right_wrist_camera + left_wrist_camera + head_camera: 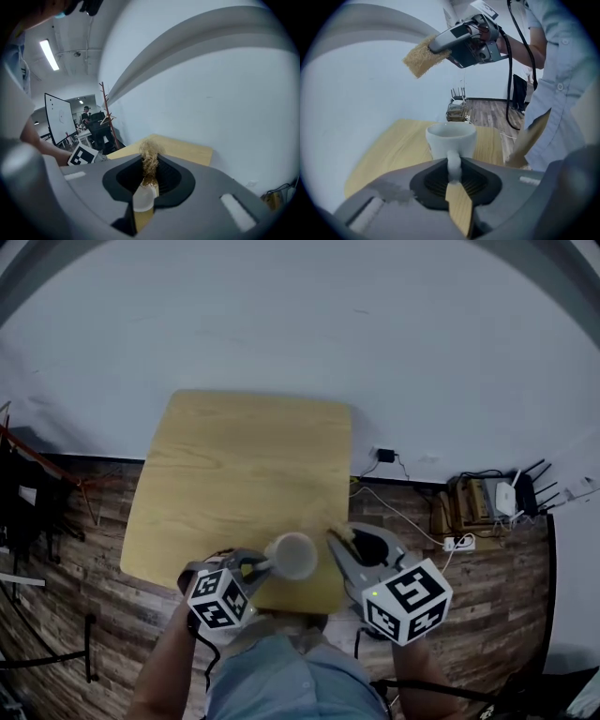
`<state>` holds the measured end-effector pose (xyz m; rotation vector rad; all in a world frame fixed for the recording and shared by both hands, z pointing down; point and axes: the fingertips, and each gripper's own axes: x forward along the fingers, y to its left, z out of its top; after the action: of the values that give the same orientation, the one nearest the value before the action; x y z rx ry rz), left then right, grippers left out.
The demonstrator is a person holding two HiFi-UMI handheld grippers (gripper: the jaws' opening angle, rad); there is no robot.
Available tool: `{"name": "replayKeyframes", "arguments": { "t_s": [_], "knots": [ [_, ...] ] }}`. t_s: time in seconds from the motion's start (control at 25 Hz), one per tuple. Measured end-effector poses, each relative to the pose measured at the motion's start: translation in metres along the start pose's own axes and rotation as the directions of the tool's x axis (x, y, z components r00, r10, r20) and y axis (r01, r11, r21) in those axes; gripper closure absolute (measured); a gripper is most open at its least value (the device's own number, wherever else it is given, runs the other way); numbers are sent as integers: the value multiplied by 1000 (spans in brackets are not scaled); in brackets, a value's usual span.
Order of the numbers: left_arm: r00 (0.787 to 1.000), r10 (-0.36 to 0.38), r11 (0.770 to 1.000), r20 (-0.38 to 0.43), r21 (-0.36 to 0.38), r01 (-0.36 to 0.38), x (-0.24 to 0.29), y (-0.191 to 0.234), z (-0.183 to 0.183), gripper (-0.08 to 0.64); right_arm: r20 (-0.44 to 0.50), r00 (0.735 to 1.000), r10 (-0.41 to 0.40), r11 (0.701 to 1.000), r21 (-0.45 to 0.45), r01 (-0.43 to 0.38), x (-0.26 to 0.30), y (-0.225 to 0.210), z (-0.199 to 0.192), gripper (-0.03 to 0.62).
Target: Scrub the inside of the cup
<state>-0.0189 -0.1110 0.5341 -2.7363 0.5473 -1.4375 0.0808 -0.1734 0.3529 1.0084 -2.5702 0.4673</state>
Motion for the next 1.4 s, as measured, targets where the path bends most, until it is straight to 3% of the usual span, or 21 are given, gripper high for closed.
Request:
{"name": "replayKeyframes", "arguments": {
  "t_s": [0.16, 0.36, 0.64, 0.88, 1.0, 1.08, 1.16, 1.24, 1.32, 1.4],
  "knots": [
    [996, -10, 999, 89, -42, 14, 0, 1, -7, 491, 55, 998, -25, 1000, 2, 25, -4, -1, 13, 535],
    [979, -39, 981, 200, -181, 76, 7, 5, -25, 489, 53, 998, -31, 1000, -4, 31, 1, 1, 18, 535],
    [977, -36, 988, 210, -140, 67, 8, -3, -45, 488, 35, 999, -39, 999, 13, 38, 15, 6, 13, 534],
    [986, -79, 994, 145, -64, 89, -23, -18, -59, 466, 62, 998, -30, 999, 17, 29, 20, 7, 12, 532],
    [991, -13, 992, 135, -120, 30, -57, -11, -62, 466, 101, 995, -19, 1000, 21, 17, 21, 8, 18, 531],
    [986, 89, 979, 143, -197, -60, -81, 3, -56, 466, 132, 991, -3, 1000, 22, 0, 20, 11, 24, 531],
    [962, 216, 948, 166, -272, -166, -102, 22, -37, 467, 160, 987, 16, 1000, 9, -17, 17, 15, 30, 531],
    [922, 330, 914, 201, -310, -260, -121, 44, -4, 503, 185, 982, 29, 1000, -15, -27, 14, 17, 37, 529],
    [870, 434, 870, 233, -358, -338, -137, 64, 27, 540, 216, 976, 36, 999, -34, -29, 12, 18, 46, 529],
    [802, 539, 809, 258, -425, -407, -152, 80, 54, 540, 241, 970, 36, 998, -54, -23, 9, 21, 52, 529]
  ]
}}
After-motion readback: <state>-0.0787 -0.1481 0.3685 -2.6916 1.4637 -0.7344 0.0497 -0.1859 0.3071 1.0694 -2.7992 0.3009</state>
